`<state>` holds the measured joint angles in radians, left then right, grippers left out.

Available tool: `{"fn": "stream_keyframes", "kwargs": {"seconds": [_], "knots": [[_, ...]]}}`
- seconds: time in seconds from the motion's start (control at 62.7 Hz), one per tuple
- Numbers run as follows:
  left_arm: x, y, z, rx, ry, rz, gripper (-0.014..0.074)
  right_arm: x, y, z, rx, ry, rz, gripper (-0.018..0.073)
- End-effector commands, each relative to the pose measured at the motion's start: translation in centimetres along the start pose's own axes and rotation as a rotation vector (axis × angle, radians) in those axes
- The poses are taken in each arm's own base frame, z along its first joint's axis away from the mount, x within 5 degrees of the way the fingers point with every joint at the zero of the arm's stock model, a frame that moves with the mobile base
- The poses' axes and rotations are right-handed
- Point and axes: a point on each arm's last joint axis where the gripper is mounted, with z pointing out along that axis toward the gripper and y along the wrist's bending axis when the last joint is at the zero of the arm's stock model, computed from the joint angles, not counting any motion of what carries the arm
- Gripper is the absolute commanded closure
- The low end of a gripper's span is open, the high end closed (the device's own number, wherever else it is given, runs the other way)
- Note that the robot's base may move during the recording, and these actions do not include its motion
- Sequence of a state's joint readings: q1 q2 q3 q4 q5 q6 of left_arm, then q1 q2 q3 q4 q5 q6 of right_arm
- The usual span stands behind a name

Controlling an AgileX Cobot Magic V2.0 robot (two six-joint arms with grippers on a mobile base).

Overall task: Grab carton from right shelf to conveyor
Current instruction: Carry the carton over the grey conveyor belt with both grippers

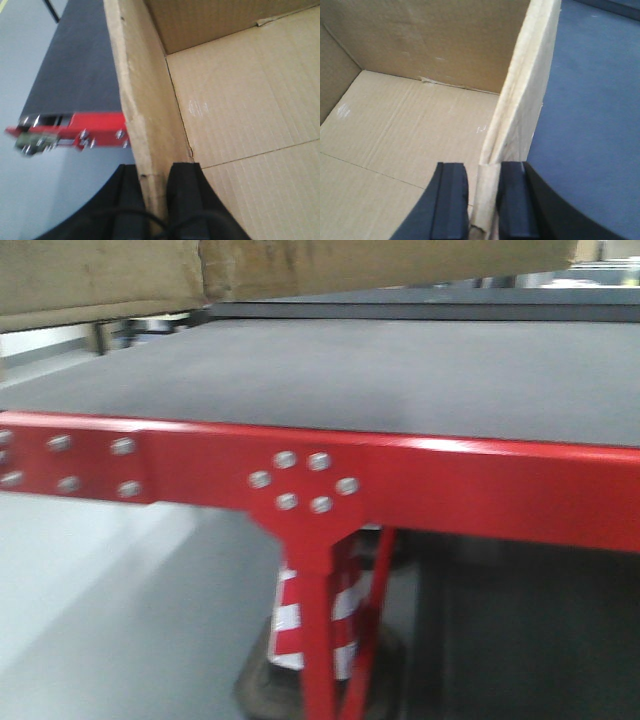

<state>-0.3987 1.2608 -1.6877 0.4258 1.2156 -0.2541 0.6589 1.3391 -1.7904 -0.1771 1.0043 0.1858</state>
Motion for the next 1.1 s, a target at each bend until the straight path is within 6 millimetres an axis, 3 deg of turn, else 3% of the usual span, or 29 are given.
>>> {"fn": "stream_keyframes", "kwargs": {"seconds": [0.0, 1.085], "knots": [[-0.16, 1.01, -0.27, -0.095, -0.022, 0.047, 0.0613, -0.75, -0.09, -1.26, -0.007, -0.078, -0.025, 0.0628], [-0.16, 0.98, -0.19, -0.095, -0.021, 0.047, 0.0613, -0.75, -0.09, -1.26, -0.007, -0.078, -0.025, 0.0628]]}}
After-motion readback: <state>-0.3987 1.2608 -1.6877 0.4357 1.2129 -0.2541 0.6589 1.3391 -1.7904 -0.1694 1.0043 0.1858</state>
